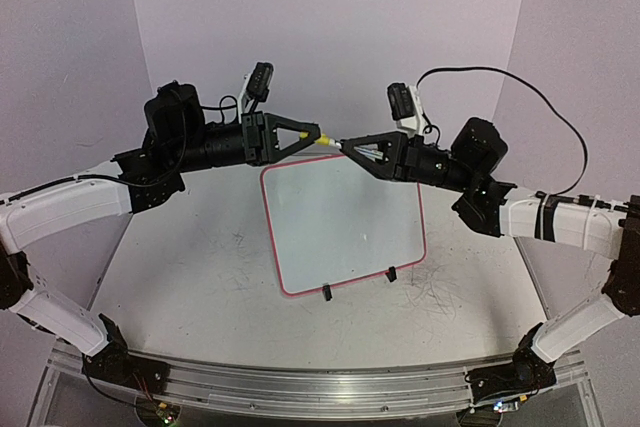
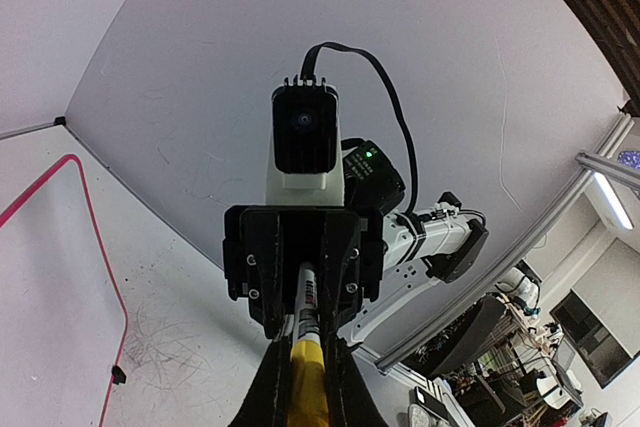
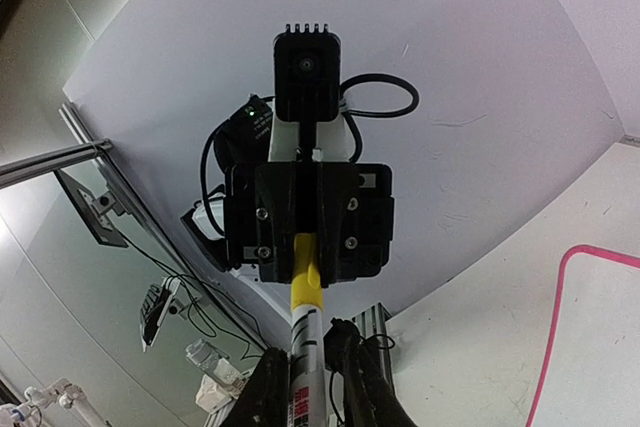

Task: Write a sentence on the whiteboard
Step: Open the pen cap at the center of the board.

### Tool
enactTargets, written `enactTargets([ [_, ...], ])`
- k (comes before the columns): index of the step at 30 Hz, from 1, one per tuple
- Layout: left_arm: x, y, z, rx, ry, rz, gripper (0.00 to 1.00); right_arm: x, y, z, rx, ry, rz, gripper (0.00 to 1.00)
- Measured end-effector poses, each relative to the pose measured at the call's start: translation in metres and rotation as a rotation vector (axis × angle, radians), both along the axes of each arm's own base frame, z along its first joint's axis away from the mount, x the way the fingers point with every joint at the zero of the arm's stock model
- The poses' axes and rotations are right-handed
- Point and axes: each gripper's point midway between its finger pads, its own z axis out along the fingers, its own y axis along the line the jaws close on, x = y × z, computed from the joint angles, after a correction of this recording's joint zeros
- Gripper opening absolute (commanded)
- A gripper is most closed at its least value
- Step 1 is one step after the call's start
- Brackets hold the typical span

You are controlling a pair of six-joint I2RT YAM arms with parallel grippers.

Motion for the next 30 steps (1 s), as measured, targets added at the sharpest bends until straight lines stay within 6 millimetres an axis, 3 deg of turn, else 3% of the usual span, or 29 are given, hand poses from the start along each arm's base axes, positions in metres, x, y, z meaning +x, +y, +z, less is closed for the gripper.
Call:
enactTargets([
  [8, 0.001, 0.0, 0.0, 0.001, 0.001, 0.003, 0.0, 0.0, 0.0, 0.0, -0.002, 0.0, -0.002, 0.0],
  [16, 0.003, 0.001, -0.002, 0.002, 0.004, 0.014, 0.0, 0.004, -0.001, 0.001, 0.001, 0.022, -0.025, 0.0],
  [20, 0.007, 0.008, -0.011, 0.015, 0.03, 0.024, 0.0, 0.003, -0.007, -0.011, -0.02, 0.041, -0.038, 0.0],
  [22, 0.022, 0.033, -0.013, 0.021, 0.048, 0.086, 0.0, 0.011, -0.03, -0.026, -0.039, 0.055, -0.094, 0.0],
  [24, 0.06, 0.08, -0.006, 0.019, 0.045, 0.252, 0.0, 0.022, -0.056, -0.036, -0.049, 0.059, -0.167, 0.0],
  [26, 0.085, 0.128, 0.006, 0.027, 0.021, 0.436, 0.0, 0.029, -0.085, -0.045, -0.06, 0.055, -0.243, 0.0],
  [28, 0.088, 0.161, 0.023, 0.035, -0.017, 0.574, 0.0, 0.031, -0.105, -0.05, -0.096, 0.039, -0.318, 0.0],
  [30, 0.078, 0.178, 0.038, 0.038, -0.058, 0.647, 0.0, 0.031, -0.116, -0.05, -0.14, 0.004, -0.389, 0.0],
])
